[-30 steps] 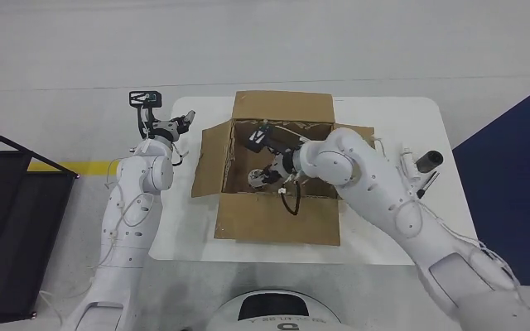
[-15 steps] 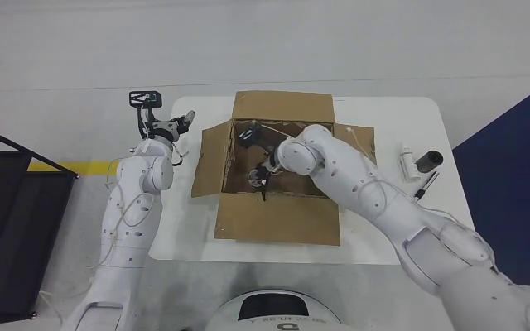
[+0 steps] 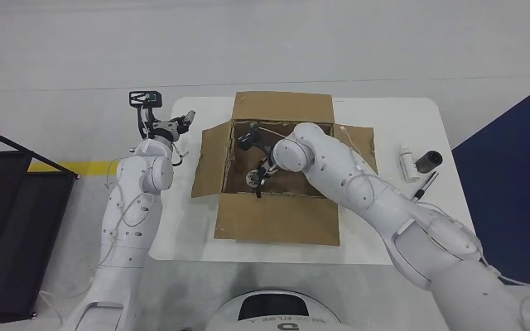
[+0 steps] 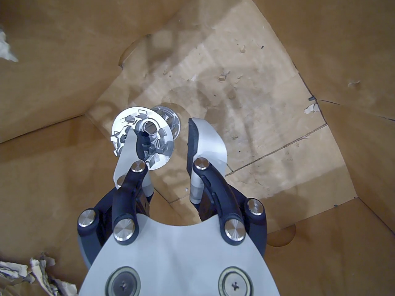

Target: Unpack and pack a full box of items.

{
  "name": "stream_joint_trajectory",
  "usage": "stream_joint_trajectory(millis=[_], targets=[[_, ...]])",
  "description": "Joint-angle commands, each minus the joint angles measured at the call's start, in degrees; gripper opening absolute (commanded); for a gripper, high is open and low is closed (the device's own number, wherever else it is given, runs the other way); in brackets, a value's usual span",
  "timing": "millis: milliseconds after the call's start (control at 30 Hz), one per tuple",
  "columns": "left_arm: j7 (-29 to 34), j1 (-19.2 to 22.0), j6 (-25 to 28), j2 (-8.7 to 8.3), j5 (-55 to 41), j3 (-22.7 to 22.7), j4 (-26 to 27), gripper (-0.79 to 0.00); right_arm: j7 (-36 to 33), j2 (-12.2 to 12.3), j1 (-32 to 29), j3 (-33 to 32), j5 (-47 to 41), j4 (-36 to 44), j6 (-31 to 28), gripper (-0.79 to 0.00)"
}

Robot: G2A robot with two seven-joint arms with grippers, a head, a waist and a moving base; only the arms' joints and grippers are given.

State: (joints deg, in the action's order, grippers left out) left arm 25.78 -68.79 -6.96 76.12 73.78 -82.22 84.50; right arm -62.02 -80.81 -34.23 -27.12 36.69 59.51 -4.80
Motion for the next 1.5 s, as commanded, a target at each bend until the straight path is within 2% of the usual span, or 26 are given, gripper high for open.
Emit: stream_joint_trajectory(millis=[0, 233, 367, 467, 567, 667, 733, 767, 900, 933, 1033, 1167, 1333, 1467], targets=[[0.0, 0.0, 0.0, 0.00, 0.0, 0.0, 0.0, 0.000, 0.1, 0.0, 0.0, -0.5, -0.3, 0.1, -1.1, -0.785], [0.0, 0.0, 0.0, 0.00, 0.0, 0.0, 0.0, 0.000, 1.3, 2.6, -2.5, -5.8, 0.8, 6.0, -2.9, -0.785], [0.0, 0.0, 0.0, 0.00, 0.0, 0.0, 0.0, 0.000, 1.1, 5.7, -7.0, -11.4, 3.9, 14.3, -1.8, -0.785], [0.0, 0.0, 0.0, 0.00, 0.0, 0.0, 0.0, 0.000, 1.0, 8.7, -12.7, -17.8, 6.6, 23.1, -1.3, -0.785], [0.0, 0.0, 0.0, 0.00, 0.0, 0.0, 0.0, 0.000, 1.5, 11.6, -20.4, -25.4, 9.3, 33.2, -1.6, -0.785], [0.0, 0.0, 0.0, 0.00, 0.0, 0.0, 0.0, 0.000, 5.2, 14.0, -29.9, -34.7, 9.9, 43.3, -4.0, -0.785], [0.0, 0.0, 0.0, 0.00, 0.0, 0.0, 0.0, 0.000, 11.1, 15.6, -38.2, -42.9, 9.5, 50.6, -6.2, -0.785], [0.0, 0.0, 0.0, 0.00, 0.0, 0.0, 0.0, 0.000, 12.9, 15.9, -40.8, -45.1, 9.2, 52.2, -7.0, -0.785], [0.0, 0.0, 0.0, 0.00, 0.0, 0.0, 0.0, 0.000, 27.1, 17.2, -56.5, -59.2, 6.2, 59.5, -10.4, -0.785], [0.0, 0.0, 0.0, 0.00, 0.0, 0.0, 0.0, 0.000, 31.9, 17.3, -61.2, -63.1, 5.1, 60.7, -10.7, -0.785], [0.0, 0.0, 0.0, 0.00, 0.0, 0.0, 0.0, 0.000, 40.8, 17.2, -69.5, -70.1, 1.8, 61.0, -10.7, -0.785], [0.0, 0.0, 0.0, 0.00, 0.0, 0.0, 0.0, 0.000, 48.7, 16.6, -77.5, -78.0, -5.8, 58.4, -8.0, -0.785], [0.0, 0.0, 0.0, 0.00, 0.0, 0.0, 0.0, 0.000, 48.8, 16.0, -81.7, -82.9, -14.7, 55.3, -1.1, -0.785], [0.0, 0.0, 0.0, 0.00, 0.0, 0.0, 0.0, 0.000, 41.8, 16.1, -82.7, -84.8, -19.3, 54.0, 0.7, -0.785]])
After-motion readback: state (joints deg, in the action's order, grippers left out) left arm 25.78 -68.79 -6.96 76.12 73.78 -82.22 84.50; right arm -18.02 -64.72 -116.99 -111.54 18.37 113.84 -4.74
